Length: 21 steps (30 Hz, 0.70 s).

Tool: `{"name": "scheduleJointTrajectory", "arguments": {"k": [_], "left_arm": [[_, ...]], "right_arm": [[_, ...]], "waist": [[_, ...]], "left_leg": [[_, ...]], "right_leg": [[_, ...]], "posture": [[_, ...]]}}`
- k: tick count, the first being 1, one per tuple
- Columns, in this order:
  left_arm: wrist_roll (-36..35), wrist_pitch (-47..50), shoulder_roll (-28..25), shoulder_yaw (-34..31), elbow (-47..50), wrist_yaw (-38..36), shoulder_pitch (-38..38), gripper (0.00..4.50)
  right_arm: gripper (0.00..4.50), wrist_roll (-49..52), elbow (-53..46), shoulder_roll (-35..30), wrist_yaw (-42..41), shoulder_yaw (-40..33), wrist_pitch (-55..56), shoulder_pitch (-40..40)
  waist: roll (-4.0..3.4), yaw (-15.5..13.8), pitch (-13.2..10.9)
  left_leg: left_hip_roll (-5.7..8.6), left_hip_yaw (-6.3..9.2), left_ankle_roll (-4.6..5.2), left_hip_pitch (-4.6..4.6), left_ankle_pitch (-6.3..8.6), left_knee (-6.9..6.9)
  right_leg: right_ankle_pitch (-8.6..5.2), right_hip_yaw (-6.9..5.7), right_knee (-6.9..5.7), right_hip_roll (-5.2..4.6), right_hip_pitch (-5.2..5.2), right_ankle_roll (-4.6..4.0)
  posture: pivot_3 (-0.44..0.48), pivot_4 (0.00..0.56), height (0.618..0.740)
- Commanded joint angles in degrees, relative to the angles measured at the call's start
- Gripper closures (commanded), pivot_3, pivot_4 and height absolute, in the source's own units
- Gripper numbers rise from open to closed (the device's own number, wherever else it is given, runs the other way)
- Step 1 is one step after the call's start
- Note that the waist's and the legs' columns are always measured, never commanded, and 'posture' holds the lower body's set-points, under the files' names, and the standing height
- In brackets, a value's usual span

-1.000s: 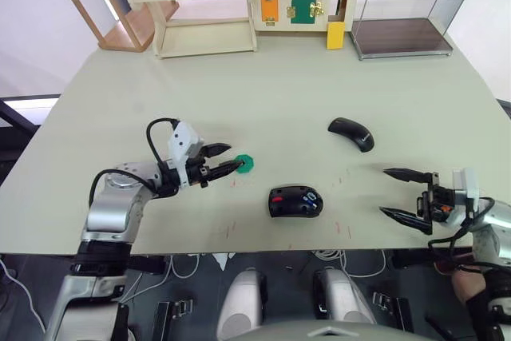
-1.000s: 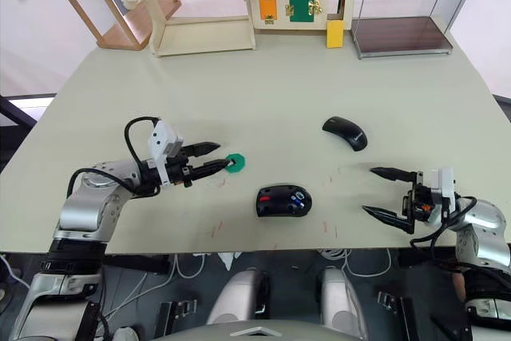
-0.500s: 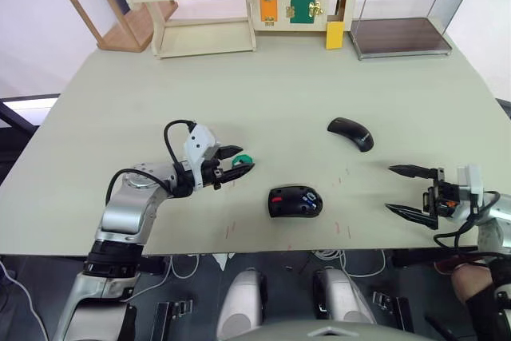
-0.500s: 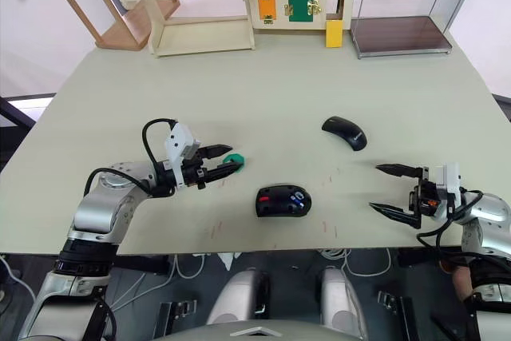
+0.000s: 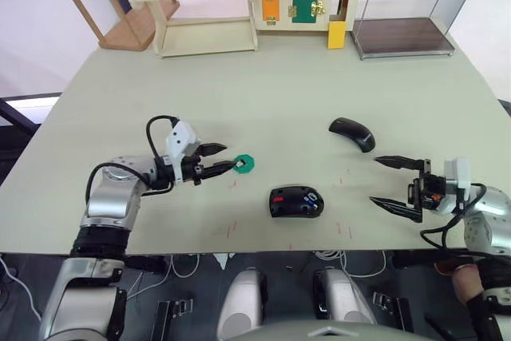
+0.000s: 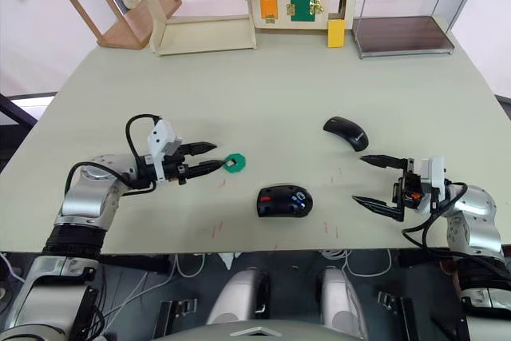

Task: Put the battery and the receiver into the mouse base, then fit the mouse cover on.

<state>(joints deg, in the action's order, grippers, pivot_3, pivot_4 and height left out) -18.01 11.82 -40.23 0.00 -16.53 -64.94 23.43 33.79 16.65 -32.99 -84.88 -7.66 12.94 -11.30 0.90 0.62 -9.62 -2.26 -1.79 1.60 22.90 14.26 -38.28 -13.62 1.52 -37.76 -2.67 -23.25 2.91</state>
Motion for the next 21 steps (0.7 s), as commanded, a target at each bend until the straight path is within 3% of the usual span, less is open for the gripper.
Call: {"name": "scheduleJointTrajectory", "arguments": {"k": [1, 4, 8, 21], "left_arm": [[0.55, -2.61, -0.32, -0.52, -1.84, -1.80, 1.88, 1.68], [0.14, -1.53, 0.12, -0.21, -2.19, -2.42, 2.79, 1.68], [0.57, -1.08, 0.50, 0.00, -1.39, -2.44, 3.09, 3.29], [0.56, 2.90, 0.72, 0.09, 6.13, -0.17, -0.56, 3.29]], "right_arm": [[0.00, -0.37, -2.02, 0.87, 1.25, -1.06, 0.99, 0.84], [0.00, -0.89, -1.34, 2.05, 1.45, -1.47, 3.15, 1.99], [0.00, -1.22, -1.52, 3.04, 2.07, -1.70, 4.40, 3.11], [0.00, -1.78, -0.48, 4.55, 2.64, -1.10, 6.37, 2.73]], "waist": [[0.02, -0.02, -0.01], [0.02, -0.01, -0.01], [0.02, 0.02, -0.01], [0.03, 0.11, -0.03]], "left_leg": [[0.00, 0.01, 0.00, 0.00, 0.00, 0.00], [0.00, 0.03, 0.00, 0.02, 0.00, 0.00], [0.00, 0.01, 0.00, 0.02, 0.00, 0.00], [0.00, 0.02, 0.00, 0.01, 0.00, 0.00]], "right_leg": [[0.00, -0.01, 0.00, 0.00, 0.00, 0.00], [0.00, -0.03, -0.01, 0.00, 0.00, 0.00], [0.00, -0.01, -0.02, 0.00, 0.00, 0.01], [0.00, 0.00, -0.06, 0.01, -0.02, 0.00]], "posture": [[0.000, 0.150, 0.740], [0.000, 0.150, 0.740], [0.000, 0.150, 0.740], [0.000, 0.150, 0.740]]}}
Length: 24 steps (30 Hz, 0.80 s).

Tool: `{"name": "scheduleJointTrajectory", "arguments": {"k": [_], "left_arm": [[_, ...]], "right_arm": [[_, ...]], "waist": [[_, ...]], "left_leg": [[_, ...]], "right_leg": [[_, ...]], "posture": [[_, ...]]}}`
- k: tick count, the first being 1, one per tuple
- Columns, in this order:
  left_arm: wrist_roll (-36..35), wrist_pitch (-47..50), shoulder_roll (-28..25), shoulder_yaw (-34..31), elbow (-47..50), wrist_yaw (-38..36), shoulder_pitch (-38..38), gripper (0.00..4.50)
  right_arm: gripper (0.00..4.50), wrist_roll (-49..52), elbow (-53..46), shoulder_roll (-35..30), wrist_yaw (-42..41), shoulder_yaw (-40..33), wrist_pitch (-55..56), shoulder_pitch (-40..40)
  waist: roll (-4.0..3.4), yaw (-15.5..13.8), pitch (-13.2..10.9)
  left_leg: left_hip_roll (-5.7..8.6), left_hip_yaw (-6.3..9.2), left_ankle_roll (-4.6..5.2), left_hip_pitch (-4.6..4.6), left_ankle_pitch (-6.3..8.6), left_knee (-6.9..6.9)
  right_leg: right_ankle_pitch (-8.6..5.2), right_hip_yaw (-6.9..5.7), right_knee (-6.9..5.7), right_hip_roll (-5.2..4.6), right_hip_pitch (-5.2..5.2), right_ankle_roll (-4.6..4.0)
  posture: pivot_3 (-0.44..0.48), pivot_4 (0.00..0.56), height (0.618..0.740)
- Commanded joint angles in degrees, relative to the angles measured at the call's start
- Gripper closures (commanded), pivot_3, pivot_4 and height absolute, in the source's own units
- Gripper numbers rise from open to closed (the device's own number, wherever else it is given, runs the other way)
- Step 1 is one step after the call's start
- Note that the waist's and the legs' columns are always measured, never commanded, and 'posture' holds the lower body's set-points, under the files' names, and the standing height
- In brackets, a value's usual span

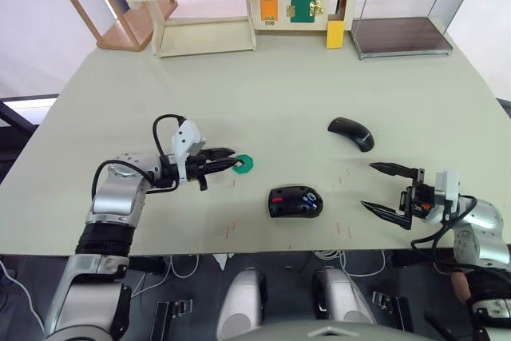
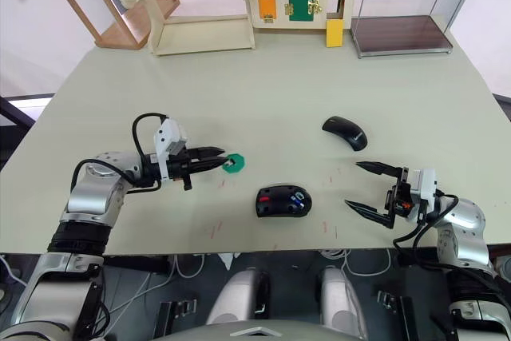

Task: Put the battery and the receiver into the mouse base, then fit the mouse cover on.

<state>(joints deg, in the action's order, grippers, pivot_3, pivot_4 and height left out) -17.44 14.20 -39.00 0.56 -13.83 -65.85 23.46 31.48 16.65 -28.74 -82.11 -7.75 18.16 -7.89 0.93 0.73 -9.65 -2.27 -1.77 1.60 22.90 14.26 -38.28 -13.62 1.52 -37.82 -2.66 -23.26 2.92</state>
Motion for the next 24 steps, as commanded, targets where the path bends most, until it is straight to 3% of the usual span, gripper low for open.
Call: {"name": "scheduleJointTrajectory", "arguments": {"k": [1, 24], "left_arm": [[0.02, 0.75, -0.52, -0.48, 3.99, 0.97, -0.95, 3.29], [2.18, 1.35, 0.25, 0.30, 6.38, 5.37, -3.52, 3.29]], "right_arm": [[0.00, 0.55, -0.36, 0.32, -0.18, -1.03, 1.21, -0.74], [0.00, 1.07, 1.18, 1.05, -1.83, -1.30, 1.94, -1.79]], "waist": [[0.00, 0.00, 0.00], [0.00, -0.02, 0.00]], "left_leg": [[0.00, 0.00, 0.00, 0.00, 0.00, 0.00], [-0.01, -0.01, 0.00, -0.01, 0.00, 0.00]], "right_leg": [[0.00, 0.00, 0.00, 0.00, 0.00, 0.00], [0.00, 0.00, 0.00, -0.01, 0.00, 0.00]], "posture": [[0.000, 0.150, 0.740], [0.000, 0.150, 0.740]]}}
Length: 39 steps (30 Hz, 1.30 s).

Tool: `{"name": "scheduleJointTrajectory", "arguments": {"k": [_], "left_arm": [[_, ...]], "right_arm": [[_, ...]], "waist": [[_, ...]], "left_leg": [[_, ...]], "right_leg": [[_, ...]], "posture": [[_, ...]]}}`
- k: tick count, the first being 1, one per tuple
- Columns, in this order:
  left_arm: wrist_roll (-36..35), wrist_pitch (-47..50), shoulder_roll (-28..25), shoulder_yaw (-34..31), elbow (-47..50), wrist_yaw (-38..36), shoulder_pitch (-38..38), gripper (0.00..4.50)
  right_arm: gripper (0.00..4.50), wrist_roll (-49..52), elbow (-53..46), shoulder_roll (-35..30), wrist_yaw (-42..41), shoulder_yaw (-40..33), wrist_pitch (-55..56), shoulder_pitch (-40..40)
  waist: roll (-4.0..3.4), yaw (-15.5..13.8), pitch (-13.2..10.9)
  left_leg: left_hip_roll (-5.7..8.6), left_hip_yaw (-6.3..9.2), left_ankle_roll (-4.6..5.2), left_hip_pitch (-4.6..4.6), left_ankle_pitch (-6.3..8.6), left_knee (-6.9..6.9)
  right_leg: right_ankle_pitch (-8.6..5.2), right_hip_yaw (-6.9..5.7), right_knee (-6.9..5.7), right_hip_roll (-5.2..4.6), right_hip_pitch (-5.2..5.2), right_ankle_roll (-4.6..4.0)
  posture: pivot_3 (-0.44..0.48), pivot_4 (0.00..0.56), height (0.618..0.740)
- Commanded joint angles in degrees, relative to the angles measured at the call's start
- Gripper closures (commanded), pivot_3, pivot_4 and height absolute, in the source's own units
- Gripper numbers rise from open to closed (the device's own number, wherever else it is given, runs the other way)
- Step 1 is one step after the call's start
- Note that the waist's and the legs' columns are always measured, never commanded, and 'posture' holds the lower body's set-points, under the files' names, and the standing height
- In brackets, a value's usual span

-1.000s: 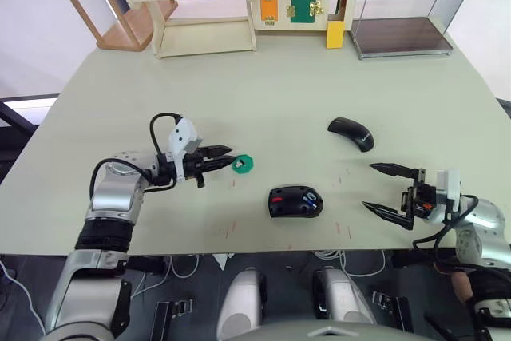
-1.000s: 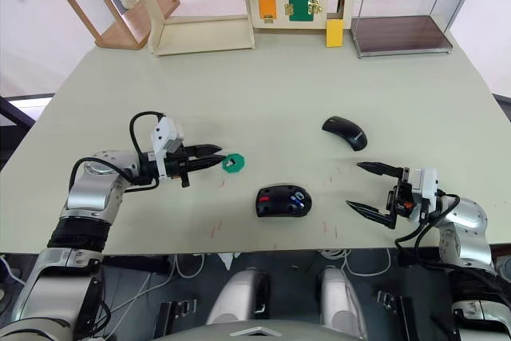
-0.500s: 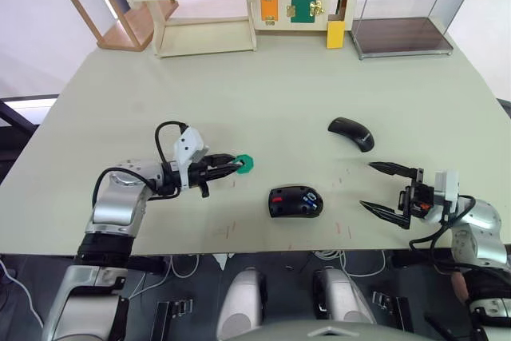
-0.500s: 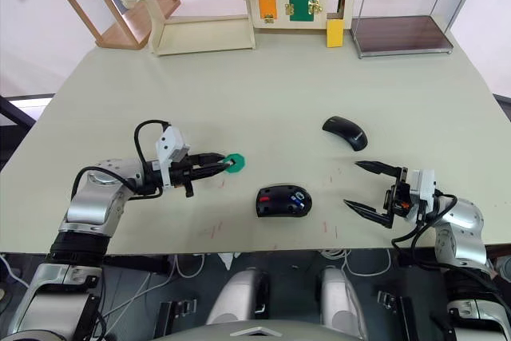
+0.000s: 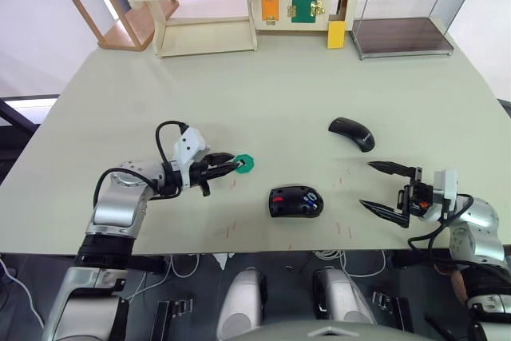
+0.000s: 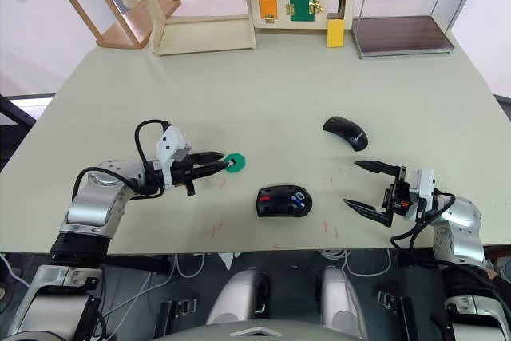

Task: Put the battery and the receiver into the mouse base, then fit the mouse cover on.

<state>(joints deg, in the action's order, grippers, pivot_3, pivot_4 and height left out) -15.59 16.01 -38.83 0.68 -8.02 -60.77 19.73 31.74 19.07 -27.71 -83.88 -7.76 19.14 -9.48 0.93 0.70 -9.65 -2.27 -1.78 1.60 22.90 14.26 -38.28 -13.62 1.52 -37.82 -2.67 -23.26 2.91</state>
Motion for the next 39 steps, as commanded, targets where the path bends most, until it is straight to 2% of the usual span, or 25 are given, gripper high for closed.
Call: {"name": "scheduleJointTrajectory", "arguments": {"k": [1, 39], "left_arm": [[0.36, -0.34, 0.21, 0.19, 0.58, 0.37, 0.24, 3.29], [3.04, -0.87, 1.54, 1.96, -0.26, 1.57, 0.34, 3.29]], "right_arm": [[0.00, 0.81, -1.41, 0.02, 0.01, -1.26, 0.91, -0.08], [0.00, 0.55, -5.15, -0.21, 2.54, -0.71, -1.23, 0.41]], "waist": [[0.00, 0.00, 0.00], [0.00, -0.01, 0.00]], "left_leg": [[0.00, 0.00, 0.00, 0.00, 0.00, 0.00], [0.00, 0.00, 0.00, -0.01, 0.00, 0.00]], "right_leg": [[0.00, 0.00, 0.00, 0.00, 0.00, 0.00], [0.00, 0.00, 0.00, 0.00, 0.00, 0.00]], "posture": [[0.000, 0.150, 0.740], [0.000, 0.150, 0.740]]}}
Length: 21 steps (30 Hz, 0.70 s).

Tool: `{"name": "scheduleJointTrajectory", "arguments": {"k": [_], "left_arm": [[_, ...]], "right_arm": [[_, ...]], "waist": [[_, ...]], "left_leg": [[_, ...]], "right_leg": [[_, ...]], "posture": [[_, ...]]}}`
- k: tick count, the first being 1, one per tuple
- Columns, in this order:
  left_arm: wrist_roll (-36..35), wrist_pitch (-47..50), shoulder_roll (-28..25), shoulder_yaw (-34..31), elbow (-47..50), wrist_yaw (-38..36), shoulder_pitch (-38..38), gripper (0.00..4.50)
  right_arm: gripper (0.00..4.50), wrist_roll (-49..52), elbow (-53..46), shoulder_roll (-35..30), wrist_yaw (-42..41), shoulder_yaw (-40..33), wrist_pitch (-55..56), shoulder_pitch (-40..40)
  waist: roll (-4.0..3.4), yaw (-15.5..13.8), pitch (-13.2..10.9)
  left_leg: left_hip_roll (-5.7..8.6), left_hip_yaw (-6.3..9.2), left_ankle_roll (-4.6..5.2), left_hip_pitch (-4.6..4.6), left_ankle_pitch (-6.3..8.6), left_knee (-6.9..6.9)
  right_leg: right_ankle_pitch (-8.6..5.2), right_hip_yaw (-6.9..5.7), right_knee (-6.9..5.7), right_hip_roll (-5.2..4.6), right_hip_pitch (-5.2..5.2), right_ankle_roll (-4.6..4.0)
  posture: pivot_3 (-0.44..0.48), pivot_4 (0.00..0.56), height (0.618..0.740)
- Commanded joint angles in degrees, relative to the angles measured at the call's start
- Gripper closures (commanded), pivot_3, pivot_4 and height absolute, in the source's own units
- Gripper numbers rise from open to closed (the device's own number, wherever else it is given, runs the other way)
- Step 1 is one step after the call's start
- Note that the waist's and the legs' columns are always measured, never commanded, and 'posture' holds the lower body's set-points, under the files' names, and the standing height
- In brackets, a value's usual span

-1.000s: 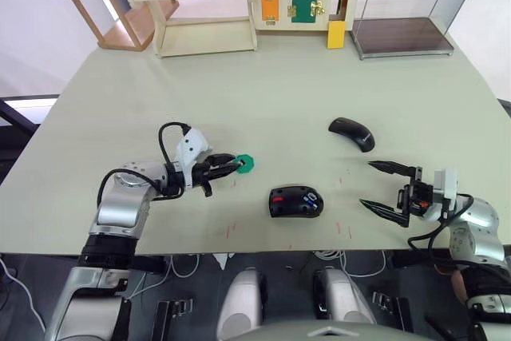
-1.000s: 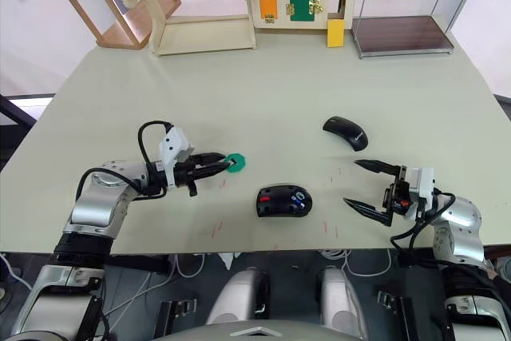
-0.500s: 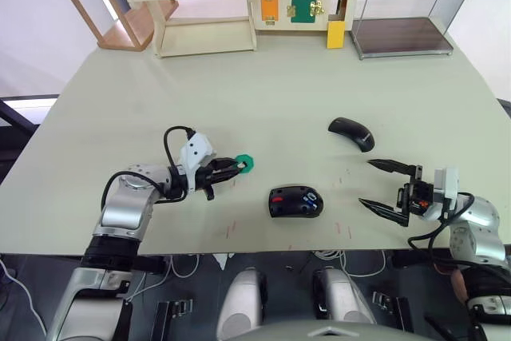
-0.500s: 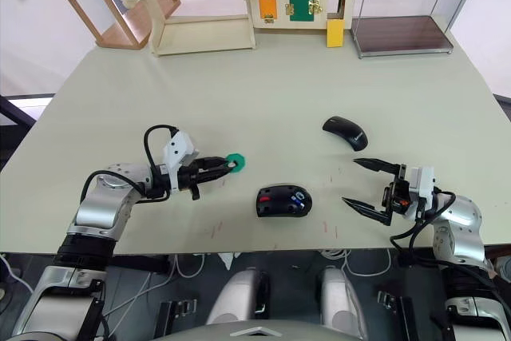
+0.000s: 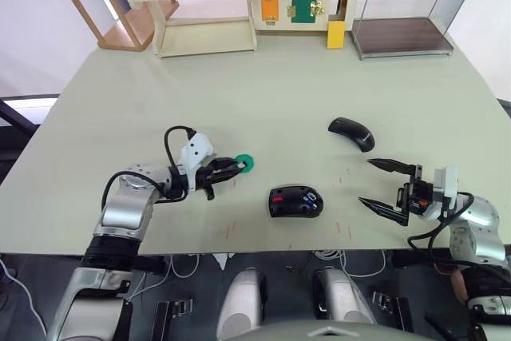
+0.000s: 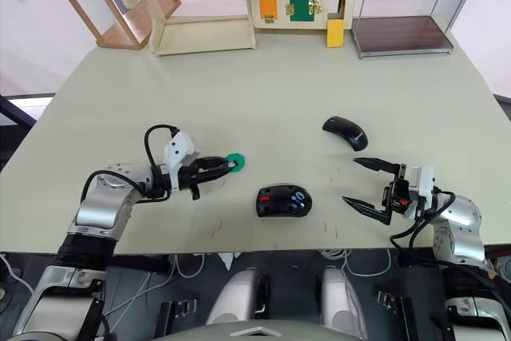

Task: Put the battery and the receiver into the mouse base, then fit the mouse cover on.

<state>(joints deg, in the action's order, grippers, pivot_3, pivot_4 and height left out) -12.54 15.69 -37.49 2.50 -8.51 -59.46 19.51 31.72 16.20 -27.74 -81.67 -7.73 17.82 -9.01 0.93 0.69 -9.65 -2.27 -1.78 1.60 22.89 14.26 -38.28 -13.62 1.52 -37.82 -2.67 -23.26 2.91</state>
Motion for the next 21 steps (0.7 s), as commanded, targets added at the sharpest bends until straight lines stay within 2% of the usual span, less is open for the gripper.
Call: {"name": "scheduleJointTrajectory", "arguments": {"k": [1, 19, 20, 21], "left_arm": [[0.12, -0.59, 0.26, 0.21, 0.20, 0.25, 0.62, 3.29], [3.06, -0.22, -0.69, 1.42, -0.63, -0.37, 0.92, 3.29], [2.87, 0.11, -0.62, 1.34, -0.53, -0.36, 0.91, 3.73], [2.72, 0.32, -0.56, 1.27, -0.41, -0.38, 0.88, 3.94]], "right_arm": [[0.00, 0.56, -2.30, -0.18, 0.37, -0.73, 0.12, -0.06], [0.00, 0.33, -2.72, -0.05, 0.82, -0.33, 0.14, -0.14], [0.00, 0.29, -2.72, 0.01, 0.81, -0.25, 0.16, -0.16], [0.00, 0.25, -2.73, 0.06, 0.78, -0.17, 0.19, -0.18]], "waist": [[0.00, 0.00, 0.00], [0.00, 0.04, 0.00], [0.00, 0.05, 0.00], [0.00, 0.05, 0.00]], "left_leg": [[0.00, 0.00, 0.00, 0.00, 0.00, 0.00], [0.00, 0.00, 0.00, 0.00, 0.00, 0.00], [0.00, 0.00, 0.00, 0.00, 0.00, 0.00], [0.00, 0.00, 0.00, -0.01, 0.00, 0.00]], "right_leg": [[0.00, 0.00, 0.00, 0.00, 0.00, 0.00], [0.00, 0.00, 0.00, 0.00, 0.00, 0.00], [0.00, 0.00, 0.00, 0.00, 0.00, 0.00], [0.00, 0.00, 0.00, 0.00, 0.00, 0.00]], "posture": [[0.000, 0.150, 0.740], [0.000, 0.150, 0.740], [0.000, 0.150, 0.740], [0.000, 0.150, 0.740]]}}
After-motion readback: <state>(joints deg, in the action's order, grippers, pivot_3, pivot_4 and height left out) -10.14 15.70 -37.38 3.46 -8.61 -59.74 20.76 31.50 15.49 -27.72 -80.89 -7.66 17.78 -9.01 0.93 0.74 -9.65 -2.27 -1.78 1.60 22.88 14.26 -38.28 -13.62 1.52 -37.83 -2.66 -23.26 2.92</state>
